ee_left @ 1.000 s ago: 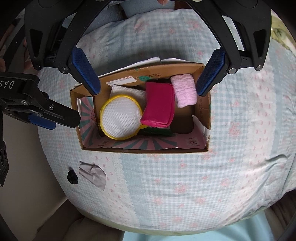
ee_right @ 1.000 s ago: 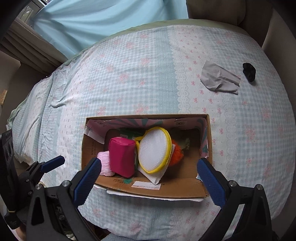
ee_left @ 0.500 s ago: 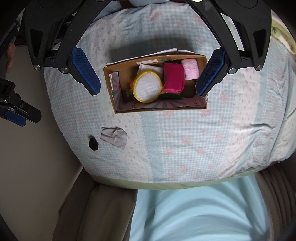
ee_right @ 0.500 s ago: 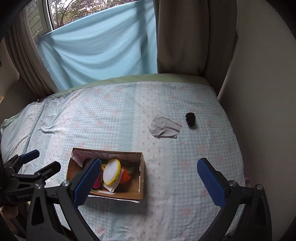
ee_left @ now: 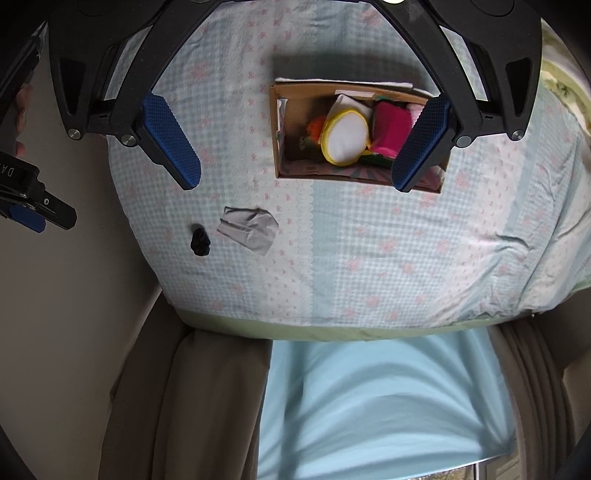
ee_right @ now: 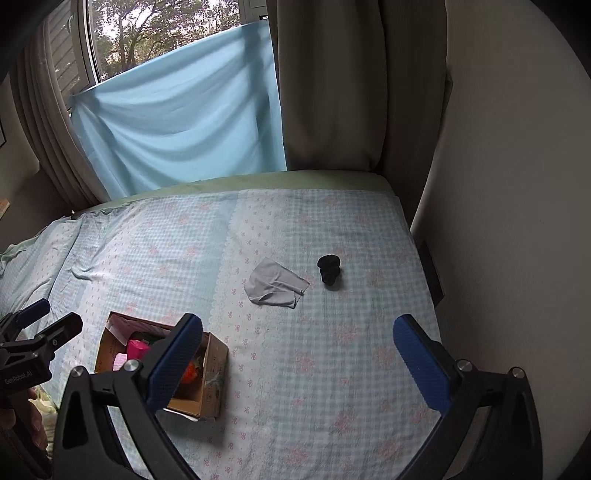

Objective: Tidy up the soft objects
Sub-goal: 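Lift both tools away from the box toward the grey cloth and black scrunchie, then grasp the grey cloth with the left tool while the right tool grasps the black scrunchie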

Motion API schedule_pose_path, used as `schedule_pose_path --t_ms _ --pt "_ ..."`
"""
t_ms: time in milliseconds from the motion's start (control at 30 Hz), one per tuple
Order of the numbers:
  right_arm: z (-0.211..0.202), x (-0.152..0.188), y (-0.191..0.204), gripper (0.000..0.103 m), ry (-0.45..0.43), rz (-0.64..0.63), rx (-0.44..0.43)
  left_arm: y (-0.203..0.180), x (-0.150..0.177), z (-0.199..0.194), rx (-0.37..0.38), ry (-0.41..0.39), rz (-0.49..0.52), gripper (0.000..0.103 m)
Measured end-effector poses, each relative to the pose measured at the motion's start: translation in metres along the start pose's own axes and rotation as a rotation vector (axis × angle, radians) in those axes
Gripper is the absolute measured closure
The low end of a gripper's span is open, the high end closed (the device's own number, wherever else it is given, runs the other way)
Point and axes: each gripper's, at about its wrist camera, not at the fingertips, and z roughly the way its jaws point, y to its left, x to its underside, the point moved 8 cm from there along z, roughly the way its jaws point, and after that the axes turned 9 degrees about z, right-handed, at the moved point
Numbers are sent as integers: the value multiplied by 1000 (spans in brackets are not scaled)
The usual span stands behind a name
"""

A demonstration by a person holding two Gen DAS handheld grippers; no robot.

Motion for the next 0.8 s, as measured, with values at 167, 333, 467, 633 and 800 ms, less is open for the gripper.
schedule_pose_path --t_ms 167,333,467,633,800 --pt "29 -20 -20 0 20 -15 -27 -30 -9 30 0 30 -15 0" --pt "75 -34 -40 0 59 -25 -36 -56 -20 83 23 92 -5 0" --pt "120 -43 -56 0 91 -12 -34 -74 -33 143 76 157 45 0" --pt "187 -50 -74 0 147 -6 -28 -93 -44 239 148 285 113 0" --pt "257 -48 -85 0 205 -1 -29 -106 -42 329 202 427 204 0"
